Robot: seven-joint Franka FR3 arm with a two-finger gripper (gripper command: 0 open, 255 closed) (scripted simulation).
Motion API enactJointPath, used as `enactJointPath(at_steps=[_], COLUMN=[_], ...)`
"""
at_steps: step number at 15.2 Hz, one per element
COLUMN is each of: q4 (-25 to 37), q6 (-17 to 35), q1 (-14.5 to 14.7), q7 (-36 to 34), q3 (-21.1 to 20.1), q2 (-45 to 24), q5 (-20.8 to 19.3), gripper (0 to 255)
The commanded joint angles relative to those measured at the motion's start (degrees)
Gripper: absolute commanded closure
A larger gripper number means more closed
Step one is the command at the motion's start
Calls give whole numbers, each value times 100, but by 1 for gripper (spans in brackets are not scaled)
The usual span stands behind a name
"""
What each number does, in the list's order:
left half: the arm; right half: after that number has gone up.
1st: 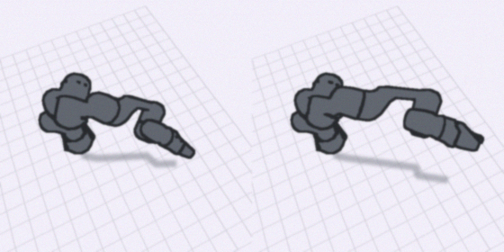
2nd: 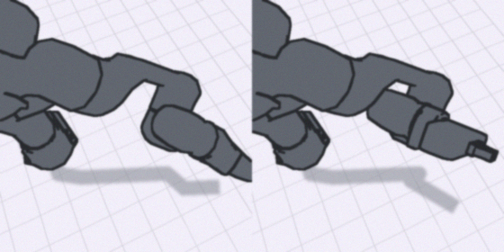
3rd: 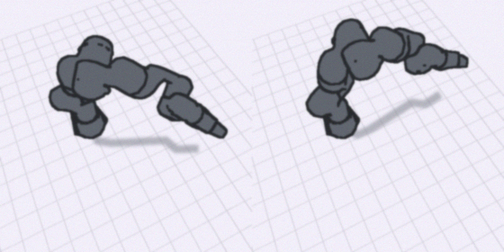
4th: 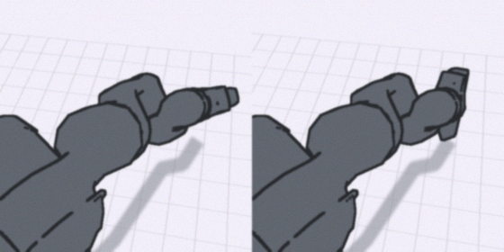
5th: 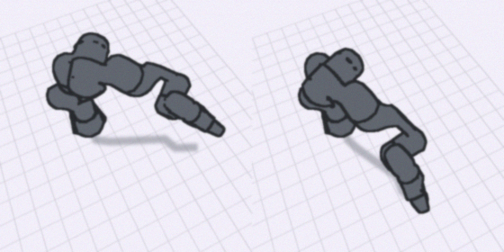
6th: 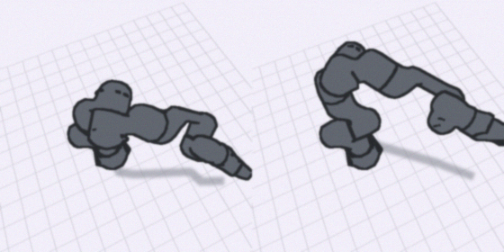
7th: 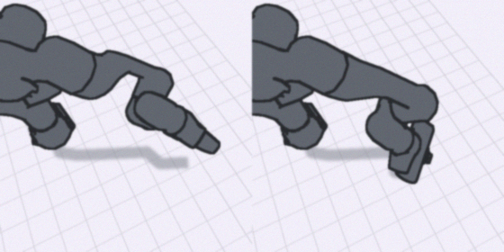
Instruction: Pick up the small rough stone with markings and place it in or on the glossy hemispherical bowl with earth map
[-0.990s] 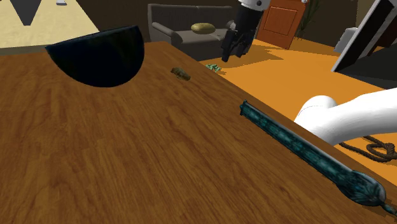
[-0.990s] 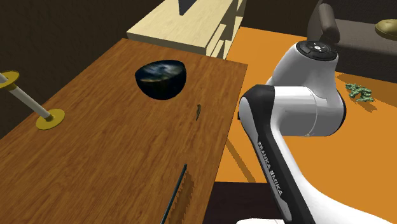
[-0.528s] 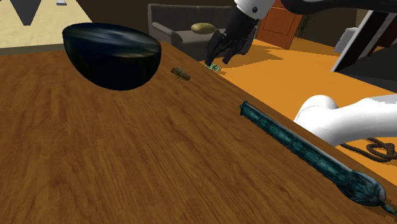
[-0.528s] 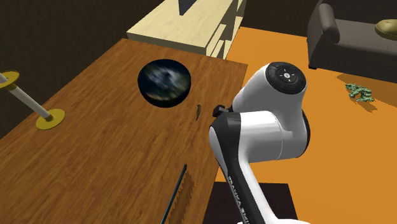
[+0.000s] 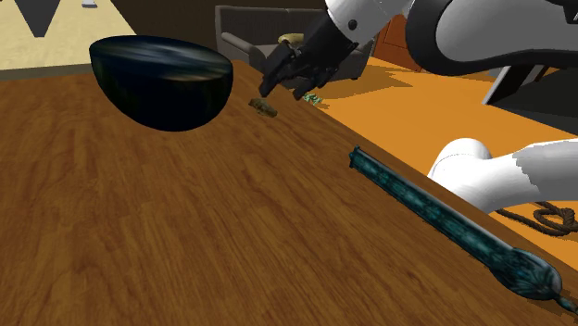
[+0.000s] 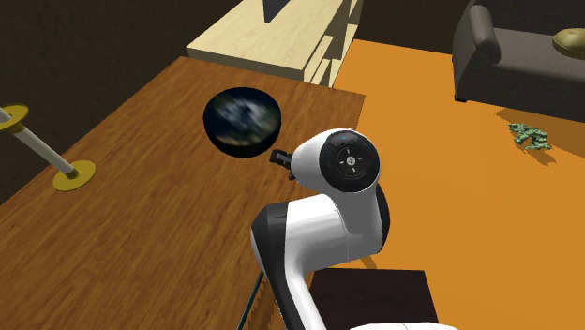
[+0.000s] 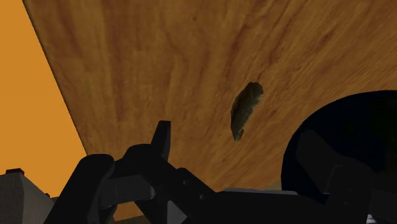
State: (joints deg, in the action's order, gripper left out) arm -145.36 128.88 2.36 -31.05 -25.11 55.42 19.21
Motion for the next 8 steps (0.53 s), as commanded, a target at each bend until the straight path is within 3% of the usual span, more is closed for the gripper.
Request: enactJointPath(at_steps=[1, 8], q4=[-18, -198], q6=[255, 847], q1=[-23, -110], q7=[-148, -122], q3=[-165, -372], q2=[-31, -425], q5=[71, 152], gripper=[0, 0])
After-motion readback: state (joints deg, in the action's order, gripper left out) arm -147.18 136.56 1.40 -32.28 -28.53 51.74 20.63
